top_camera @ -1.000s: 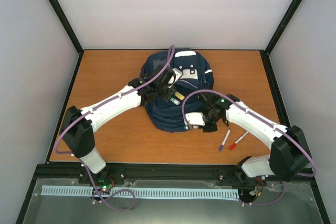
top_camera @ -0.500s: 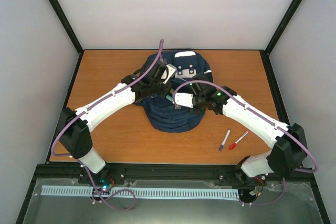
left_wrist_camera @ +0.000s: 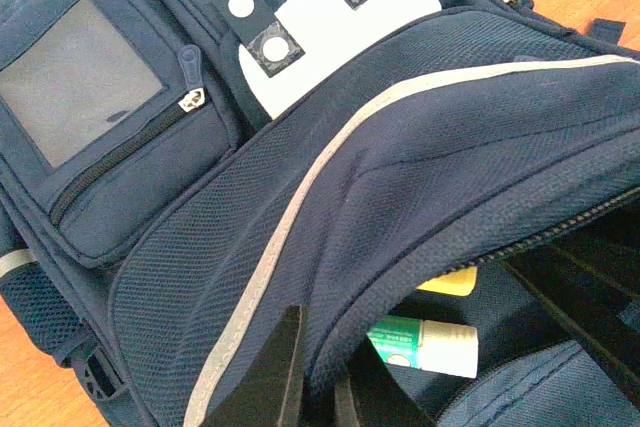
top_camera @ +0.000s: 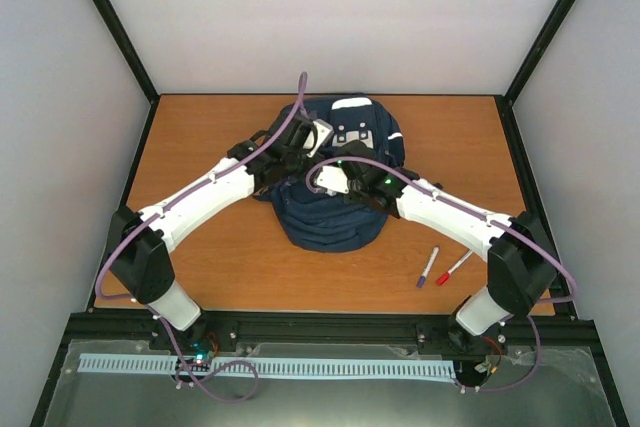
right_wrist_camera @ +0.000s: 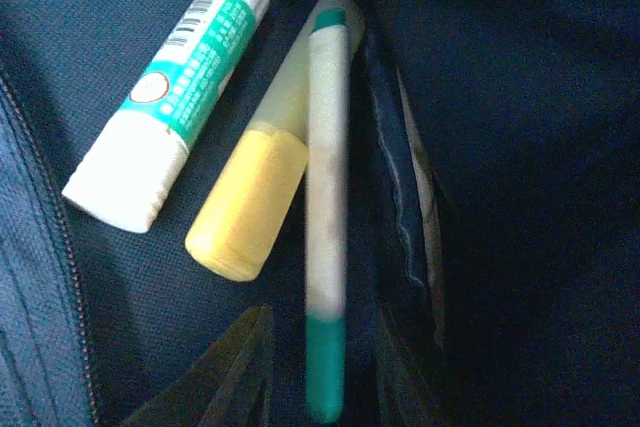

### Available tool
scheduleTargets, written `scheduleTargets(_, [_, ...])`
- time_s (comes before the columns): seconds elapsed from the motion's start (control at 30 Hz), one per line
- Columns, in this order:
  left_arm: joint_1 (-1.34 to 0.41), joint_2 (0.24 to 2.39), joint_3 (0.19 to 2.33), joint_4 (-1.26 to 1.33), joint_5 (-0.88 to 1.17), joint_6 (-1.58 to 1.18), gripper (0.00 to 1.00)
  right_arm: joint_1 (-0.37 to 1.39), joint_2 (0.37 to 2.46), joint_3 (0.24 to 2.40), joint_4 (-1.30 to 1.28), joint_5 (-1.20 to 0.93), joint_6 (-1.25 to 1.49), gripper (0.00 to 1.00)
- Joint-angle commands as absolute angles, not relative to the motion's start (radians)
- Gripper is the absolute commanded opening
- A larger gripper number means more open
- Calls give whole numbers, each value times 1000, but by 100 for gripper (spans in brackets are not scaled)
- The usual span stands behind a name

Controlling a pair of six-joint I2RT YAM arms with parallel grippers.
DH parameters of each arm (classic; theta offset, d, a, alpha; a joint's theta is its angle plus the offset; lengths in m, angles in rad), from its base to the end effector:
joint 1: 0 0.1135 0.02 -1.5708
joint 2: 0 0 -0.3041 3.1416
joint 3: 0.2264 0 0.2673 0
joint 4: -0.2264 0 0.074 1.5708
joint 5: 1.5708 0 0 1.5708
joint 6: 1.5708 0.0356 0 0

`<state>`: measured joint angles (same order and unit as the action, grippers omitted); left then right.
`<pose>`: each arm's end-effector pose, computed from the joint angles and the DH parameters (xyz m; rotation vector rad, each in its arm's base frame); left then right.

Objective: Pack the student bag
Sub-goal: Place the stationery in the student bag.

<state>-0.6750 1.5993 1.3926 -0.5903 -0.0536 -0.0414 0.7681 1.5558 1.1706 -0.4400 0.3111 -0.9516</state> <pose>0.2920 -0.2313 0.3444 0.7180 2.2737 -0.2807 0.2612 0.2371 0.2960 -1.7145 1.6699 -0.4586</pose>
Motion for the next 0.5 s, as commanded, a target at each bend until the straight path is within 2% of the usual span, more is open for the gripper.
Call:
scheduleTargets(0.0, [-683, 1531, 1444, -557, -41, -78, 1, 776, 1536, 1181, -346, 359, -904, 32])
scheduleTargets(0.13, [-682, 1530, 1444, -558, -43, -78, 1, 776, 1493, 1172, -422, 293, -873, 33])
scheduleTargets(0.3, [-681, 1530, 1445, -562, -50, -80, 1, 773, 1408, 1150, -604, 110, -843, 33])
scheduleTargets(0.47, [-681, 1534, 1447, -566, -51, -81, 1, 753, 1302, 1062, -750, 0, -866, 31])
